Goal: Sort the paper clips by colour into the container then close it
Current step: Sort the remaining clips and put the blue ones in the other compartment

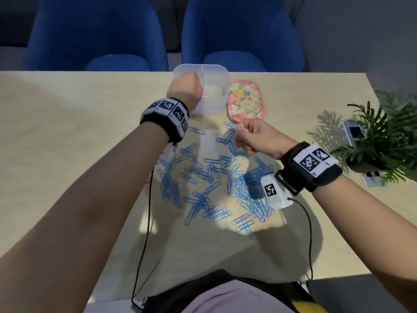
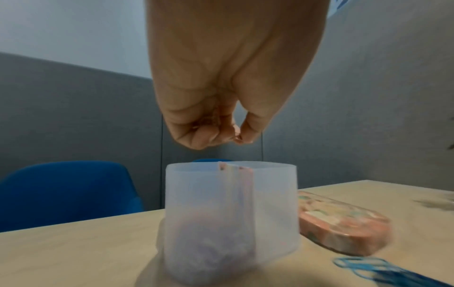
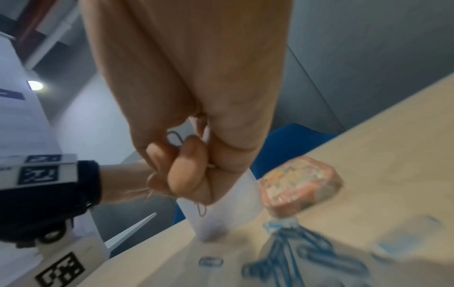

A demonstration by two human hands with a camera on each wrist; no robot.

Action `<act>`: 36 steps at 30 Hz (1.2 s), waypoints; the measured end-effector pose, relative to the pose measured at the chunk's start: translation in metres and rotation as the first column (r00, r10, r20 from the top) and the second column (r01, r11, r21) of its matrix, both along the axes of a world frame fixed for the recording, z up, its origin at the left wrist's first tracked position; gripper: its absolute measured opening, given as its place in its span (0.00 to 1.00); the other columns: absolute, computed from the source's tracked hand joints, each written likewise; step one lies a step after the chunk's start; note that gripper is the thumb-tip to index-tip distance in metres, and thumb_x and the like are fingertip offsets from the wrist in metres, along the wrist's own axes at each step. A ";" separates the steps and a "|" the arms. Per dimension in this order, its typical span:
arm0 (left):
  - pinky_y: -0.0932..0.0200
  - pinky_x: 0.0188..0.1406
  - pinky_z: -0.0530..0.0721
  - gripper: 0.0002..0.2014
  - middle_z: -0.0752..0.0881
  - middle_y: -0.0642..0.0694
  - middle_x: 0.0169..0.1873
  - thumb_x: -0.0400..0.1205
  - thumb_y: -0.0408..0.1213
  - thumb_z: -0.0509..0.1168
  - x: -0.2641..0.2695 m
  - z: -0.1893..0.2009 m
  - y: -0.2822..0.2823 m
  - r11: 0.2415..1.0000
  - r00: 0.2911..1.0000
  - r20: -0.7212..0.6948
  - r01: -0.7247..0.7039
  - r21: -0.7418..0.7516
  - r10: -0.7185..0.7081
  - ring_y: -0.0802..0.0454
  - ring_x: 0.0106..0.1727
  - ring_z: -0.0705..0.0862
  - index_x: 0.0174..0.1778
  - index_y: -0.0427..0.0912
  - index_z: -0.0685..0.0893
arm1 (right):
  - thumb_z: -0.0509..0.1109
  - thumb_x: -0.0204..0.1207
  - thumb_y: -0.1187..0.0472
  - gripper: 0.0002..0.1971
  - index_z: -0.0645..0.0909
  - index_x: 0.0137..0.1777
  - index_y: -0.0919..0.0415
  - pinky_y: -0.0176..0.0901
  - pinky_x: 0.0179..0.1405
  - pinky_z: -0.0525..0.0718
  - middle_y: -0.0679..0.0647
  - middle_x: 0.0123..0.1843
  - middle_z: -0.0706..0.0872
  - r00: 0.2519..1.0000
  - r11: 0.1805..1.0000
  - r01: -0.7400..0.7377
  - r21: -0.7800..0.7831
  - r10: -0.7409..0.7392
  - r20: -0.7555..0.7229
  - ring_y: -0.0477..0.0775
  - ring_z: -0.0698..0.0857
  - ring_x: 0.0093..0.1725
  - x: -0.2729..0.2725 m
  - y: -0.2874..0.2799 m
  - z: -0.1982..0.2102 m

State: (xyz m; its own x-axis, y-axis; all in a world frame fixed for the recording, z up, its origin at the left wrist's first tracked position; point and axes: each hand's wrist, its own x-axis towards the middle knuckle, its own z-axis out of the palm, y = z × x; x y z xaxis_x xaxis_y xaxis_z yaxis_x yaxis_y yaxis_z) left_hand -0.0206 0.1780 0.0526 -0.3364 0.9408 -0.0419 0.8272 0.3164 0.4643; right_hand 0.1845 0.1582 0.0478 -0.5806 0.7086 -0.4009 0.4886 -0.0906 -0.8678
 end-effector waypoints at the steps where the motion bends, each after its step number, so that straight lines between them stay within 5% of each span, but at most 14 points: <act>1: 0.46 0.58 0.77 0.16 0.83 0.31 0.58 0.85 0.34 0.50 -0.002 0.002 0.010 1.000 0.999 -0.047 -0.007 -0.024 0.006 0.34 0.60 0.81 0.59 0.30 0.78 | 0.57 0.79 0.73 0.15 0.72 0.32 0.59 0.29 0.13 0.62 0.58 0.26 0.76 1.000 1.000 -0.007 0.017 0.007 0.007 0.40 0.66 0.13 -0.007 0.006 0.005; 4: 0.46 0.59 0.78 0.15 0.84 0.31 0.58 0.83 0.30 0.52 -0.006 0.000 0.026 0.990 0.986 -0.154 0.044 -0.134 -0.065 0.34 0.60 0.81 0.58 0.29 0.81 | 0.59 0.78 0.71 0.08 0.77 0.43 0.59 0.28 0.14 0.65 0.55 0.25 0.76 0.998 0.997 -0.008 0.074 0.003 0.065 0.39 0.68 0.12 -0.027 0.027 0.014; 9: 0.49 0.60 0.79 0.16 0.84 0.32 0.59 0.82 0.29 0.54 -0.014 -0.009 0.030 0.976 0.996 -0.058 0.060 -0.207 -0.074 0.34 0.61 0.81 0.60 0.32 0.82 | 0.63 0.74 0.66 0.10 0.85 0.40 0.70 0.32 0.18 0.71 0.47 0.20 0.78 0.986 0.952 0.059 0.300 -0.102 0.132 0.43 0.73 0.17 -0.073 0.060 0.029; 11: 0.52 0.64 0.76 0.17 0.83 0.35 0.62 0.81 0.28 0.53 -0.020 -0.011 0.024 0.992 1.000 0.002 -0.003 -0.128 0.003 0.37 0.64 0.79 0.61 0.35 0.82 | 0.61 0.73 0.67 0.12 0.83 0.34 0.72 0.35 0.21 0.72 0.51 0.25 0.77 0.985 0.949 0.058 0.309 -0.104 0.135 0.50 0.75 0.25 -0.098 0.073 0.033; 13: 0.55 0.66 0.71 0.19 0.83 0.38 0.63 0.80 0.26 0.53 -0.028 -0.013 0.011 0.995 0.993 0.086 -0.091 0.046 0.087 0.40 0.66 0.78 0.62 0.38 0.83 | 0.64 0.72 0.66 0.13 0.75 0.25 0.62 0.37 0.21 0.72 0.54 0.26 0.76 0.984 0.952 0.035 0.304 -0.086 0.153 0.54 0.75 0.28 -0.123 0.083 0.030; 17: 0.59 0.59 0.77 0.16 0.89 0.41 0.53 0.76 0.26 0.57 -0.029 -0.021 -0.043 0.942 0.961 0.247 -0.195 0.274 0.127 0.44 0.56 0.85 0.51 0.38 0.88 | 0.63 0.74 0.67 0.11 0.73 0.30 0.59 0.48 0.35 0.83 0.60 0.37 0.79 0.979 0.948 -0.041 0.317 -0.026 0.203 0.56 0.78 0.36 -0.163 0.094 0.015; 21: 0.59 0.54 0.72 0.12 0.89 0.42 0.49 0.76 0.27 0.60 -0.010 -0.045 -0.106 0.983 0.975 0.179 0.103 0.149 -0.130 0.41 0.52 0.82 0.45 0.39 0.89 | 0.59 0.79 0.64 0.07 0.77 0.42 0.55 0.28 0.28 0.75 0.55 0.47 0.78 0.938 0.923 -0.210 0.323 0.096 0.333 0.50 0.76 0.45 -0.178 0.091 0.008; 24: 0.57 0.53 0.72 0.14 0.89 0.44 0.45 0.74 0.35 0.57 0.008 -0.063 -0.141 0.954 0.949 0.104 0.293 0.068 -0.299 0.43 0.49 0.80 0.41 0.43 0.89 | 0.56 0.79 0.71 0.18 0.79 0.65 0.62 0.36 0.51 0.79 0.60 0.61 0.83 0.931 0.906 -0.268 0.327 0.157 0.329 0.50 0.79 0.56 -0.173 0.088 0.012; 26: 0.52 0.51 0.76 0.15 0.90 0.48 0.42 0.73 0.42 0.56 0.023 -0.074 -0.157 0.919 0.916 0.073 0.391 0.046 -0.394 0.47 0.47 0.80 0.38 0.46 0.89 | 0.52 0.76 0.75 0.23 0.77 0.68 0.64 0.39 0.63 0.78 0.60 0.66 0.81 0.965 0.907 -0.192 0.375 0.104 0.241 0.53 0.80 0.64 -0.157 0.080 0.020; 29: 0.47 0.46 0.82 0.15 0.89 0.49 0.40 0.72 0.45 0.55 0.048 -0.085 -0.167 0.867 0.867 0.056 0.497 -0.036 -0.495 0.40 0.45 0.83 0.38 0.49 0.88 | 0.50 0.73 0.79 0.21 0.78 0.61 0.72 0.41 0.41 0.81 0.59 0.50 0.80 1.000 0.943 0.007 0.334 -0.011 0.008 0.48 0.83 0.41 -0.111 0.061 0.026; 32: 0.53 0.47 0.77 0.15 0.88 0.46 0.42 0.70 0.41 0.54 0.073 -0.089 -0.167 0.814 0.815 0.023 0.579 -0.038 -0.579 0.39 0.43 0.84 0.40 0.47 0.87 | 0.48 0.76 0.79 0.17 0.78 0.49 0.67 0.32 0.25 0.80 0.56 0.35 0.80 0.980 0.960 0.192 0.201 -0.176 -0.096 0.38 0.80 0.21 -0.039 0.027 0.008; 36: 0.57 0.43 0.73 0.14 0.86 0.45 0.41 0.66 0.37 0.53 0.104 -0.097 -0.167 0.730 0.731 -0.044 0.683 0.028 -0.681 0.46 0.44 0.80 0.37 0.46 0.84 | 0.51 0.78 0.79 0.21 0.77 0.35 0.57 0.27 0.21 0.78 0.55 0.32 0.80 0.950 0.936 0.310 0.166 -0.311 -0.017 0.37 0.78 0.17 0.056 -0.020 -0.035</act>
